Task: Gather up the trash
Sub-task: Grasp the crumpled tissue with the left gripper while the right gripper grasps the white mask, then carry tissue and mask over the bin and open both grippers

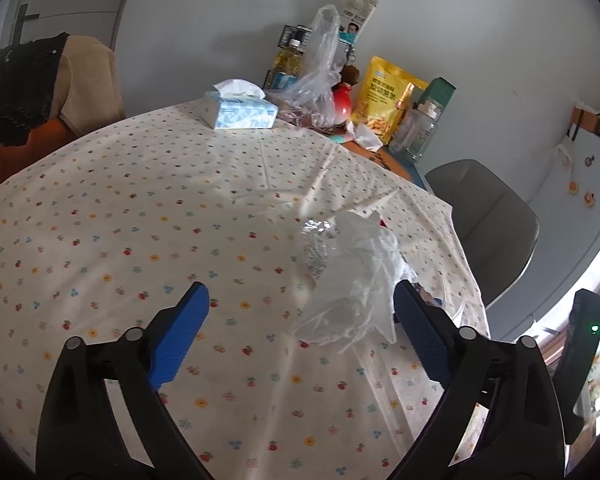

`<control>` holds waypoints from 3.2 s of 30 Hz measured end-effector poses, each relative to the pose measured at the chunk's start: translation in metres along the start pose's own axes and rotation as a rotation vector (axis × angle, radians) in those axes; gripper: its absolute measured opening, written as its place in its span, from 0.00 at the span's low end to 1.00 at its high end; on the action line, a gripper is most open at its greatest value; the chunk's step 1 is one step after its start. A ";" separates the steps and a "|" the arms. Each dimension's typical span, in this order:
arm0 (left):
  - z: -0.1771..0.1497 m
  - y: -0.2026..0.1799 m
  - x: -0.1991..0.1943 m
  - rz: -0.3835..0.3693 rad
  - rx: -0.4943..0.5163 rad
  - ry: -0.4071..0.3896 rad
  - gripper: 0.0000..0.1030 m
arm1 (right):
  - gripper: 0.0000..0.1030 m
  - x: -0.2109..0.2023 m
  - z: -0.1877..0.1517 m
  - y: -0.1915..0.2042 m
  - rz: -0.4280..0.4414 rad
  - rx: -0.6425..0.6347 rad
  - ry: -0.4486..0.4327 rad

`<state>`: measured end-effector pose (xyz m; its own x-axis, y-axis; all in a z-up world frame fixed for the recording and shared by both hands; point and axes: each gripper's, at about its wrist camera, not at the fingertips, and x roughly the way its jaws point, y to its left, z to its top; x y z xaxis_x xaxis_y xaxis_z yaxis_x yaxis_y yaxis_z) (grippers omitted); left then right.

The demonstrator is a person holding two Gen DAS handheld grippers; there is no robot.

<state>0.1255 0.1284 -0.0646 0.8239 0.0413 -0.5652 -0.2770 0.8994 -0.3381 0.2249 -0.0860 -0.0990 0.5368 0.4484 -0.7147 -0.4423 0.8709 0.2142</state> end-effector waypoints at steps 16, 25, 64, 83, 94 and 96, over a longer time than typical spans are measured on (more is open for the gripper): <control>-0.001 -0.040 0.022 -0.048 0.063 0.050 0.64 | 0.04 -0.059 -0.006 -0.019 0.058 0.045 -0.113; 0.007 -0.031 0.042 -0.042 0.035 0.080 0.20 | 0.04 -0.063 -0.010 -0.025 0.059 0.060 -0.120; -0.022 -0.164 -0.008 -0.271 0.161 0.045 0.06 | 0.03 -0.168 -0.042 -0.100 -0.128 0.173 -0.243; -0.094 -0.279 0.035 -0.356 0.306 0.208 0.06 | 0.03 -0.181 -0.106 -0.201 -0.272 0.351 -0.190; -0.139 -0.322 0.067 -0.339 0.375 0.305 0.06 | 0.03 -0.162 -0.149 -0.257 -0.279 0.469 -0.133; -0.144 -0.327 0.073 -0.334 0.385 0.319 0.06 | 0.03 -0.156 -0.157 -0.267 -0.276 0.491 -0.122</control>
<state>0.2048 -0.2256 -0.1039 0.6295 -0.3500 -0.6937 0.2197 0.9366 -0.2731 0.1463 -0.4197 -0.1489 0.6766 0.1856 -0.7126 0.0961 0.9372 0.3353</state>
